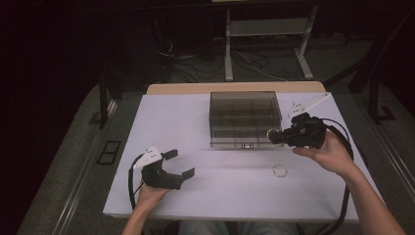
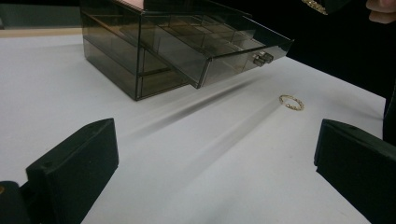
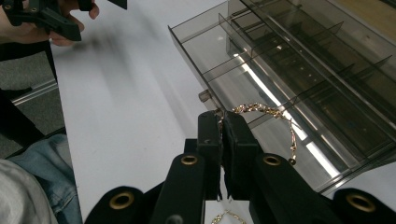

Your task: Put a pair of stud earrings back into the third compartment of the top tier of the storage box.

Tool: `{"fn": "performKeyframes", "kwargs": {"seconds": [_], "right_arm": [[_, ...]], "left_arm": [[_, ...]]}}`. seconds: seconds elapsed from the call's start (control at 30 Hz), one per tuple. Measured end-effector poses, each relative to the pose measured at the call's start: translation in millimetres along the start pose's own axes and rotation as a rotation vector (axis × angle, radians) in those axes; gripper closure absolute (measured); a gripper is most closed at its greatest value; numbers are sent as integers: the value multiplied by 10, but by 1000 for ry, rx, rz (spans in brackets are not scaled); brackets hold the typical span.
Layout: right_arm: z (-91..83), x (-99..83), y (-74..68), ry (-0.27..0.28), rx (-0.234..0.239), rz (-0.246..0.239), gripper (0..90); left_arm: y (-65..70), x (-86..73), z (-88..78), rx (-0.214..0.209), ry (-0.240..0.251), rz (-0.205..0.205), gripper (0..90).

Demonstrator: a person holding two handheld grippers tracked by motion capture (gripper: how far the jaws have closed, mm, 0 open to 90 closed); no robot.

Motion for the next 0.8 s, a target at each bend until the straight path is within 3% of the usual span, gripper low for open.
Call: {"fn": "performKeyframes", "kwargs": {"seconds": [0.8], "right_arm": [[188, 59, 339, -10, -14, 39, 850]], "left_arm": [[-6, 0, -4, 0, -3, 1, 0]]}}
Point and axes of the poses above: each handheld gripper's, and its own axes: z roughly forward along the jaws, x roughly out of its top, y roughly to its right, the point moved 3 cm from there along z, roughly forward along the jaws, and after that the axes turned 7 degrees about x, right-handed, at the moved point
